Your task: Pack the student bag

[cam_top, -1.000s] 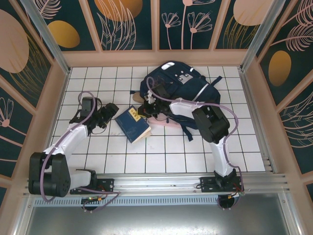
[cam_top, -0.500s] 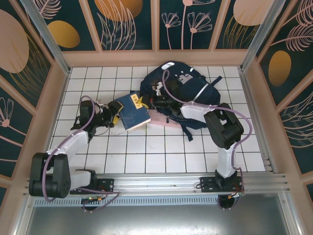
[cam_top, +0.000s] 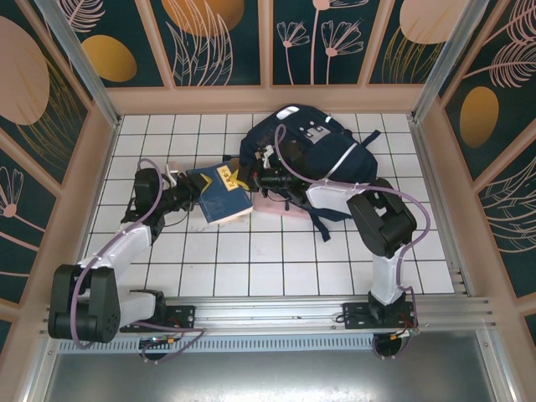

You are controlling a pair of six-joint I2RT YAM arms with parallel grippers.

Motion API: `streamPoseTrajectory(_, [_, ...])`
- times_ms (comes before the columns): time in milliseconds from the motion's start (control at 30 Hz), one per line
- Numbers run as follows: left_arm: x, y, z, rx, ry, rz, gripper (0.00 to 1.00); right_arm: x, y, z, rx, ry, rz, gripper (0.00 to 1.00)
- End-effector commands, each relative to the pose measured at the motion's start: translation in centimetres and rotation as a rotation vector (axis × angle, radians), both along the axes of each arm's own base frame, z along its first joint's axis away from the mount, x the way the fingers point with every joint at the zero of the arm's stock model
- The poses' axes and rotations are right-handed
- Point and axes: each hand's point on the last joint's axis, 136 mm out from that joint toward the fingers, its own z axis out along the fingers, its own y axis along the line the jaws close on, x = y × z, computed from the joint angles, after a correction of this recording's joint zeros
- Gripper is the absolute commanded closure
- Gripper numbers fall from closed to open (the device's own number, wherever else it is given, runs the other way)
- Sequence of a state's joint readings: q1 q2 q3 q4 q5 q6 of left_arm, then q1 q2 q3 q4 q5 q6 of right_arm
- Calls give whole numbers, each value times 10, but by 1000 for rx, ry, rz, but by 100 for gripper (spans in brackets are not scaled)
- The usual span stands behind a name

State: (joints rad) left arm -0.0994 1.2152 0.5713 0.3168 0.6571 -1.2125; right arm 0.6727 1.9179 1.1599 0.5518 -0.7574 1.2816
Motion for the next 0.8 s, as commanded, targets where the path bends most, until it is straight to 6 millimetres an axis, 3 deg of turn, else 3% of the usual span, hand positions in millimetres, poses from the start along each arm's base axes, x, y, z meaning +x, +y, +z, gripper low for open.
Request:
streamPoseTrajectory(0, [0, 5, 25, 51, -72, 19, 100, -9, -1, 51, 17, -118, -5, 100])
streamPoseTrajectory(67, [-2, 8, 37, 64, -98, 36, 100, -9, -6, 54, -42, -141, -35, 92])
streamPoseTrajectory(233, [-8, 14, 80, 84, -185, 70, 100, -6, -34, 74, -241, -241, -190, 37])
streamPoseTrajectory(300, [-10, 19, 103, 92, -241, 100, 100, -5, -55, 87, -314, -296, -296, 28])
streamPoseTrajectory(433, [-12, 32, 152, 111, -365, 185, 100, -12, -90, 110, -342, -329, -439, 25])
streamPoseTrajectory(533, [-7, 29, 174, 89, -399, 176, 100, -24, -95, 121, -299, -323, -450, 23])
streamPoseTrajectory(667, [-4, 30, 193, -61, -429, 213, 100, -44, -88, 140, -260, -378, -442, 20])
streamPoseTrajectory(767, [2, 39, 191, -130, -371, 289, 100, -54, -95, 153, -263, -418, -506, 14])
